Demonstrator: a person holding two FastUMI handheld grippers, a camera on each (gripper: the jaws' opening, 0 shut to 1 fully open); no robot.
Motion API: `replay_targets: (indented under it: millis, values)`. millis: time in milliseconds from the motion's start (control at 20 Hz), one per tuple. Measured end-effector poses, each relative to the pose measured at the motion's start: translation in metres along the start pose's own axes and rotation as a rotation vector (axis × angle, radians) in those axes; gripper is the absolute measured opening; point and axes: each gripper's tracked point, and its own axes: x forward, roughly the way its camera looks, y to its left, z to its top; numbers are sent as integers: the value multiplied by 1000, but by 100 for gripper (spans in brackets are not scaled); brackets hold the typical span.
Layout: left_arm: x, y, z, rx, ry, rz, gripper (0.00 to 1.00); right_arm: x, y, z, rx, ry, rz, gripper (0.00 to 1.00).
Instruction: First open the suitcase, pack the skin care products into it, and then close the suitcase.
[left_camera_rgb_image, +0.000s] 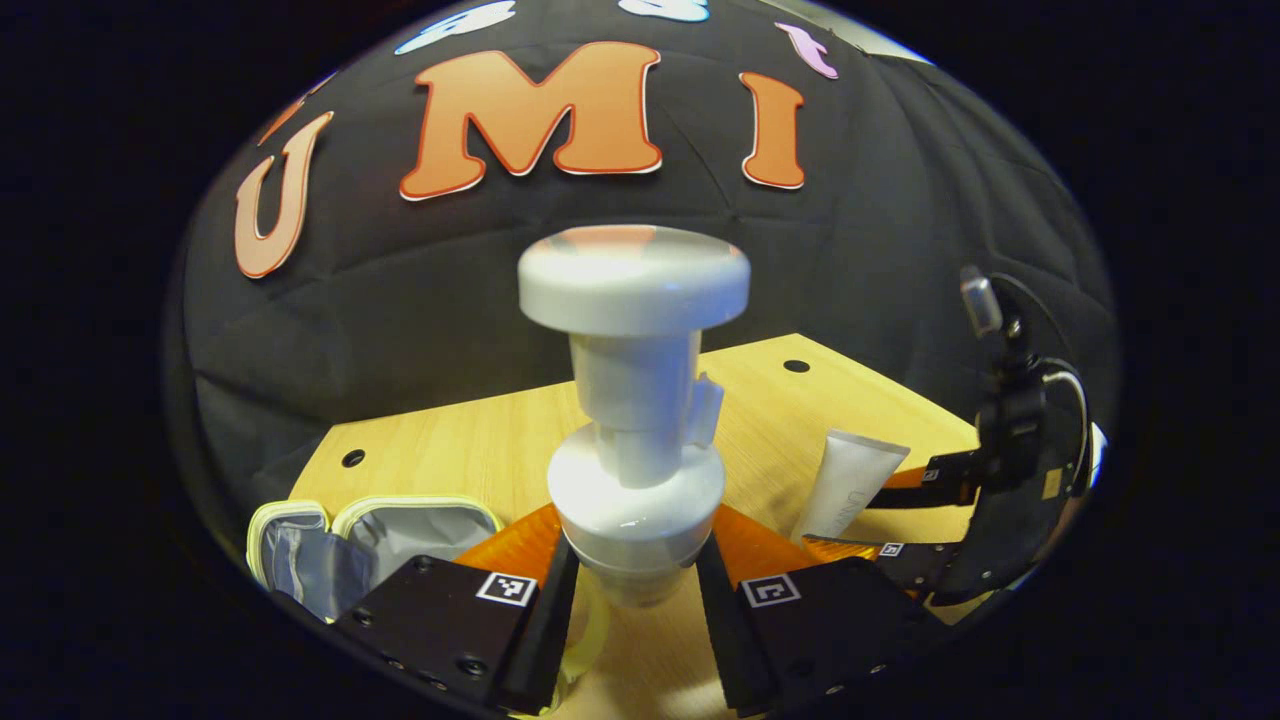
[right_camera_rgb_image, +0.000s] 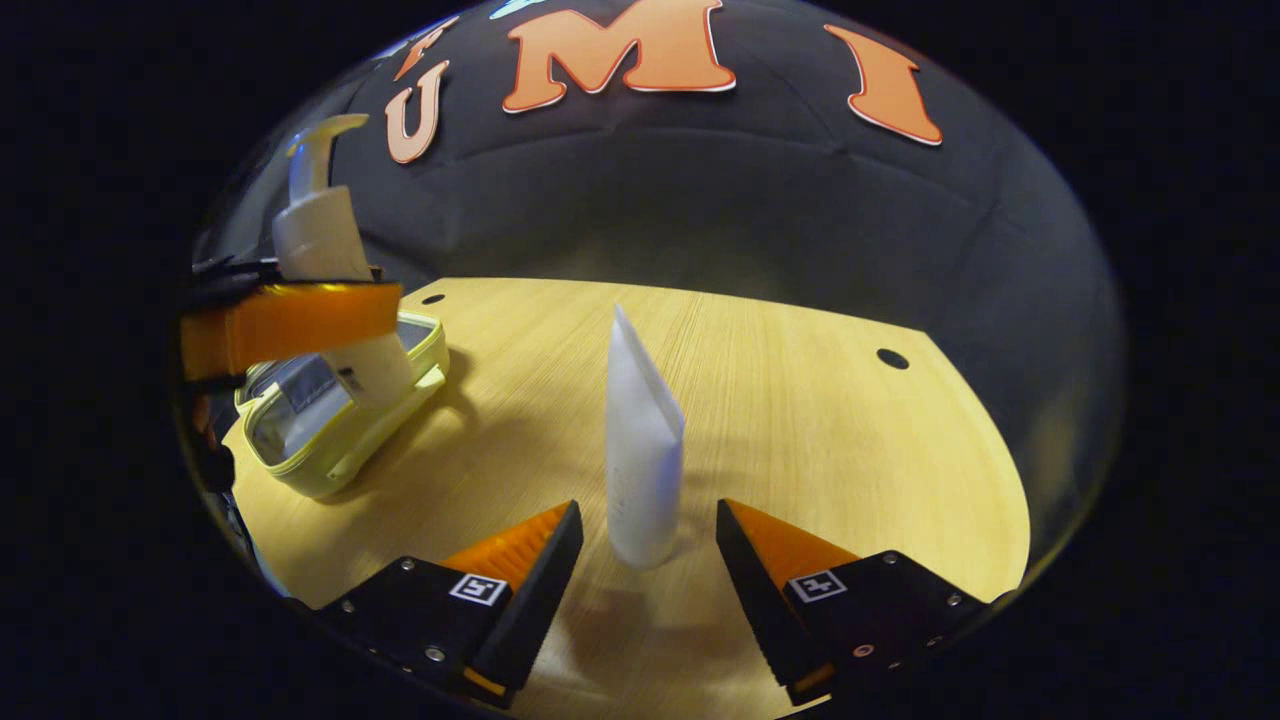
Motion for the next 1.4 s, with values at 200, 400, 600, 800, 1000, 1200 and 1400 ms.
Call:
replay_targets:
  millis: [200, 400, 600, 800, 1000, 1200, 1400]
  values:
    - [-15, 25, 1, 10, 2, 53, 60, 10, 0, 3, 10, -2, -1, 58]
    - [-31, 51, 2, -5, 2, 92, 60, 1, 5, 4, 29, 17, 7, 46]
    - [-45, 78, 8, -15, -25, 120, 60, -16, 16, 31, 19, -27, 8, 45]
    - [-60, 106, 16, -26, -56, 140, 60, -36, 33, 68, 17, -92, 6, 45]
    - [-78, 136, 22, -35, -85, 160, 60, -55, 57, 108, 9, -160, 13, 45]
    - [-91, 165, 25, -39, -107, 169, 60, -69, 90, 140, 10, -213, 46, 45]
    - [-95, 184, 17, -46, -84, 153, 60, -71, 130, 153, 29, -228, 99, 45]
